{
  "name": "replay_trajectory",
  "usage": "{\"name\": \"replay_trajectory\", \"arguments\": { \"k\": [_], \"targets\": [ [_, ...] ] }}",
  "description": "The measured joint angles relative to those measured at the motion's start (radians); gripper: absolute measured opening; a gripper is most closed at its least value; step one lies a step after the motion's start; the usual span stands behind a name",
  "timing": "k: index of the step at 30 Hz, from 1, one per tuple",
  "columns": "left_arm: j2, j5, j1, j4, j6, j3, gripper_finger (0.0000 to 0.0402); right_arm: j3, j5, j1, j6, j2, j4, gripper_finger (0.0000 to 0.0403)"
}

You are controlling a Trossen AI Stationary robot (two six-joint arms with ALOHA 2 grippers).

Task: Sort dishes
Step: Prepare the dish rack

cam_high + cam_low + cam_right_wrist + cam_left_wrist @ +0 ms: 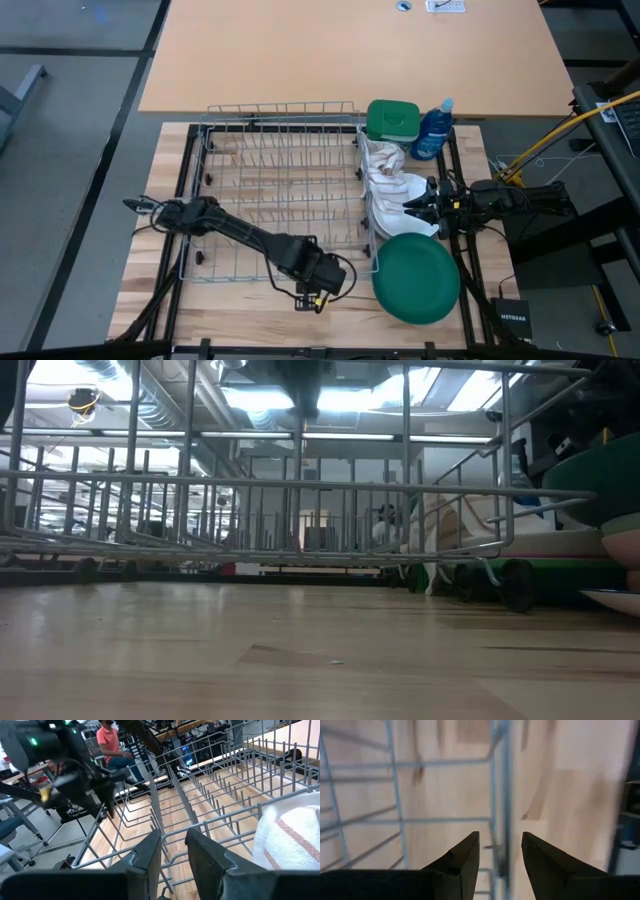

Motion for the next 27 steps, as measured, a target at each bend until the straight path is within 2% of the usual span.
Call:
{"name": "replay_trajectory", "arguments": {
  "k": [3,5,7,11,18,23,27],
  "targets": [
    [0.021,-0.022,0.002,-0.070,-0.010,0.000,0.0133,0.000,0.000,0.000,0.000,0.000,0.000,0.0099],
    [0.028,-0.036,0.004,-0.128,0.012,0.001,0.0115,0.000,0.000,0.000,0.000,0.000,0.000,0.0099],
    [0.030,-0.061,0.002,-0.195,0.025,-0.001,0.0084,0.000,0.000,0.000,0.000,0.000,0.000,0.0099],
    [0.024,-0.137,0.008,-0.198,0.061,-0.002,0.0014,0.000,0.000,0.000,0.000,0.000,0.000,0.0099],
    [0.015,-0.189,0.021,-0.195,0.120,-0.002,0.0003,0.000,0.000,0.000,0.000,0.000,-0.002,0.0099],
    [0.006,-0.266,0.030,-0.191,0.098,-0.002,0.0002,0.000,0.001,0.000,0.000,0.000,-0.002,0.0099],
    [0.004,-0.269,0.043,-0.187,0.093,-0.001,0.0002,0.000,0.001,0.000,0.000,0.000,-0.003,0.0099]
  ]
}}
